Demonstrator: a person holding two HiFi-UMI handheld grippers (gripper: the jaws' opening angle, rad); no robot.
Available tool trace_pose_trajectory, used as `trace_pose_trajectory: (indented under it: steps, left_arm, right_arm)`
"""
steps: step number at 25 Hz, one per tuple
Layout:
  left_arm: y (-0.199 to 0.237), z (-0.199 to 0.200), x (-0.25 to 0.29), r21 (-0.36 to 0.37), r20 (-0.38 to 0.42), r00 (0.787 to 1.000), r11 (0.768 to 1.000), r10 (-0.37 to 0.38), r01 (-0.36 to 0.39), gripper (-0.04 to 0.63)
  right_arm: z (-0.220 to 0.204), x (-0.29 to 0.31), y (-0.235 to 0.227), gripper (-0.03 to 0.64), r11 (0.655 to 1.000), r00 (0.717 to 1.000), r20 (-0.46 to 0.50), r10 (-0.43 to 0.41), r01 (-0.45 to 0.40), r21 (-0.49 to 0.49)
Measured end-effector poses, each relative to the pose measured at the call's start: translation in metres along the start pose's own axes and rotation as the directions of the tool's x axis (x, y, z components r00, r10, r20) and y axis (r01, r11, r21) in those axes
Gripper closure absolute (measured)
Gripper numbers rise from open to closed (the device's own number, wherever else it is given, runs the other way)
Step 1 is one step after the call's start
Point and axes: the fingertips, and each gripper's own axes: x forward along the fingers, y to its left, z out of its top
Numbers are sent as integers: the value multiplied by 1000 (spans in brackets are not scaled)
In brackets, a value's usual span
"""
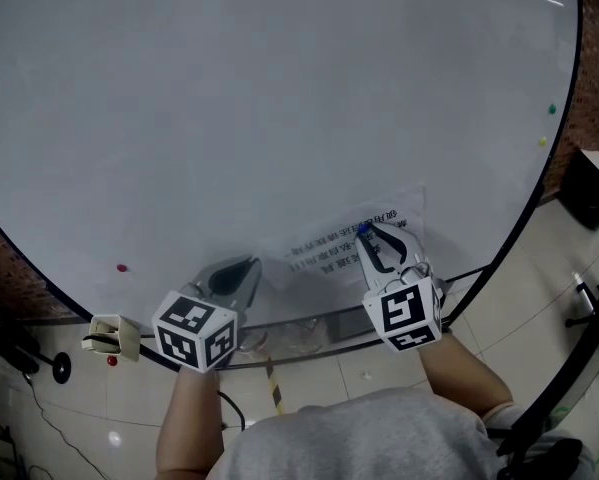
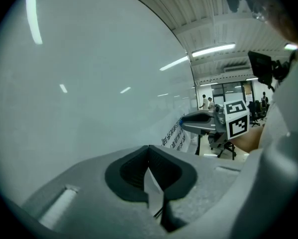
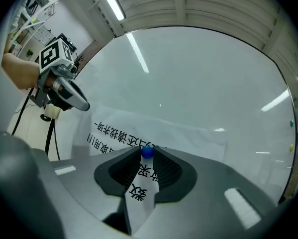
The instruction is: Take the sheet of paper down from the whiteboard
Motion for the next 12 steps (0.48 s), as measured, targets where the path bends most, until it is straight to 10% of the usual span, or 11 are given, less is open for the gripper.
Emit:
trace_pose_trajectory:
  steps: [12]
  left_arm:
    - [20, -14, -21, -37, -31, 998, 998, 47, -48, 594]
  right_arm:
    - [1, 0, -1, 537, 1000, 1000, 6, 2, -2, 13]
